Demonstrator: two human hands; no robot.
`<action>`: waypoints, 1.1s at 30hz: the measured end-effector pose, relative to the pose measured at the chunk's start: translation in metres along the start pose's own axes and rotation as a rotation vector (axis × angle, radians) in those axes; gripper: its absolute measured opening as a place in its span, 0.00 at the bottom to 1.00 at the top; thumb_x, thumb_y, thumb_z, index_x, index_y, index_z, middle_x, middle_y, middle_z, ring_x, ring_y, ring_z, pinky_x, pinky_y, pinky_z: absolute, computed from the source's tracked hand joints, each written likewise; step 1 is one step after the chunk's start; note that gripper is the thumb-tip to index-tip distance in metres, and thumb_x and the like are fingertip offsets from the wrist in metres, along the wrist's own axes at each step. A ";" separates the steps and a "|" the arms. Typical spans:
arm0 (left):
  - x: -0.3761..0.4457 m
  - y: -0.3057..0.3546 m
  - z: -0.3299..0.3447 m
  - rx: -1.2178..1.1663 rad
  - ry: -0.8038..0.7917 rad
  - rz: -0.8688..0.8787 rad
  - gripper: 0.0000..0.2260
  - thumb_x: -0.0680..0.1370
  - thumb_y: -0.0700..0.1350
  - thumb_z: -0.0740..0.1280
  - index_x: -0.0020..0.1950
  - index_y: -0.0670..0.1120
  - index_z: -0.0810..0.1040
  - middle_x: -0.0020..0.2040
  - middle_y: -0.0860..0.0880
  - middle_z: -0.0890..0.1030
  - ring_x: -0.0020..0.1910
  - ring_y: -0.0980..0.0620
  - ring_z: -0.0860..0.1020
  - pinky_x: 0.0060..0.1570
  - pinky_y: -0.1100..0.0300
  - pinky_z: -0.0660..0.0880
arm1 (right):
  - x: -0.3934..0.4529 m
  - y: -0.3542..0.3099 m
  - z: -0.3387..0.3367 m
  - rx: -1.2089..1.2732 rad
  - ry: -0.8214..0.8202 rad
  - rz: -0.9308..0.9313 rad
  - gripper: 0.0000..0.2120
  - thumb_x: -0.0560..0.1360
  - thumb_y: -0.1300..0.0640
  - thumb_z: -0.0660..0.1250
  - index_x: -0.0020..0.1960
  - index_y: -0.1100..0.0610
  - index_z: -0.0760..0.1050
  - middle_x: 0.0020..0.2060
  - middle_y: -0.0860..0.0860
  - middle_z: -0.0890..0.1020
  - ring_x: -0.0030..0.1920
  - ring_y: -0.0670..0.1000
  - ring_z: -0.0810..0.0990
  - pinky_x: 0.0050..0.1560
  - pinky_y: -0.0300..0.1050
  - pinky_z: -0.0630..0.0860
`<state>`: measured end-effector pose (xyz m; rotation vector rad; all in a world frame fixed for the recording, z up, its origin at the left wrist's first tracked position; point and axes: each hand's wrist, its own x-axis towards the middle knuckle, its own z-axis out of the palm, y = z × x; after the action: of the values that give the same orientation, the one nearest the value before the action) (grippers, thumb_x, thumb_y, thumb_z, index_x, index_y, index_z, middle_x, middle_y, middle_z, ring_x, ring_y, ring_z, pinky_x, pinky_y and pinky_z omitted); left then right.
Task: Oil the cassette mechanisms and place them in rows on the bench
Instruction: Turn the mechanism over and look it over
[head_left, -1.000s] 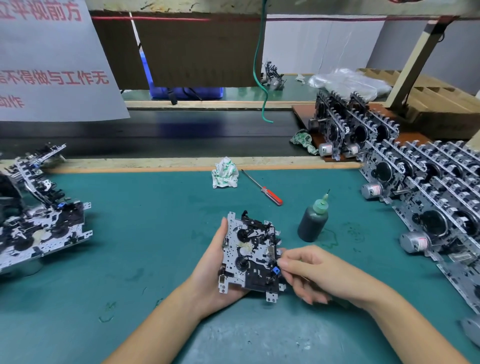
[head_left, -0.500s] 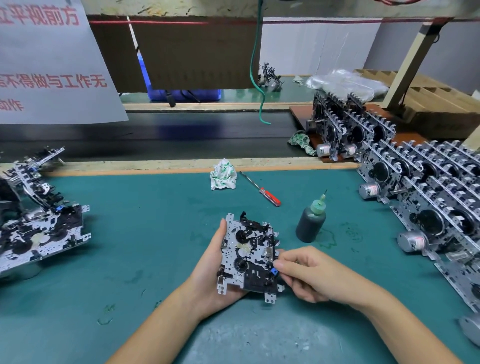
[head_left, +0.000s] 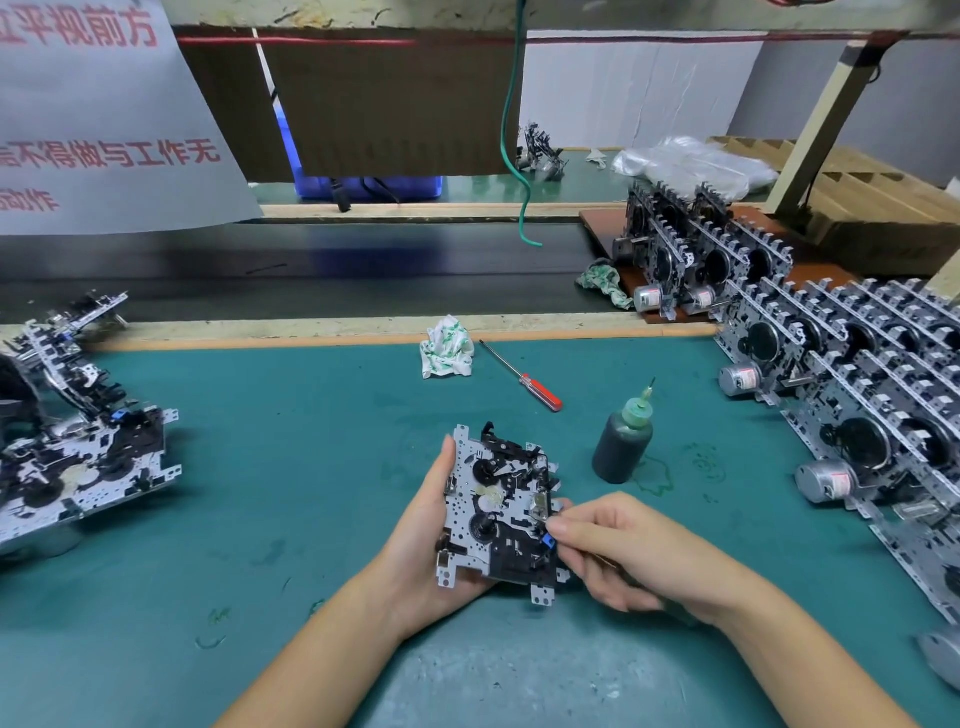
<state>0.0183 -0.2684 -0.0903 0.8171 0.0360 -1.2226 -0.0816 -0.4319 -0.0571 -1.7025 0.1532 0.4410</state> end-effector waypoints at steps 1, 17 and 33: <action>0.000 0.000 0.000 0.001 0.001 0.000 0.35 0.75 0.68 0.52 0.58 0.40 0.81 0.61 0.36 0.78 0.56 0.42 0.80 0.56 0.52 0.77 | 0.000 0.000 0.001 -0.018 0.025 0.002 0.20 0.77 0.46 0.60 0.29 0.51 0.71 0.18 0.50 0.72 0.15 0.45 0.60 0.28 0.40 0.67; 0.001 0.000 0.005 0.025 0.056 0.037 0.33 0.74 0.67 0.55 0.59 0.41 0.81 0.59 0.36 0.79 0.54 0.42 0.81 0.56 0.52 0.76 | 0.000 -0.001 0.001 -0.110 0.071 0.090 0.28 0.81 0.47 0.56 0.24 0.56 0.65 0.12 0.50 0.63 0.13 0.46 0.58 0.20 0.30 0.60; 0.005 -0.003 0.006 0.031 0.093 0.057 0.32 0.74 0.66 0.56 0.49 0.41 0.85 0.54 0.38 0.82 0.50 0.42 0.83 0.48 0.53 0.79 | 0.000 -0.007 -0.006 -0.319 0.011 0.128 0.32 0.81 0.43 0.53 0.19 0.53 0.61 0.13 0.49 0.60 0.16 0.49 0.58 0.22 0.38 0.59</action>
<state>0.0153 -0.2757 -0.0897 0.8963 0.0687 -1.1335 -0.0778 -0.4365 -0.0505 -2.0159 0.2091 0.5747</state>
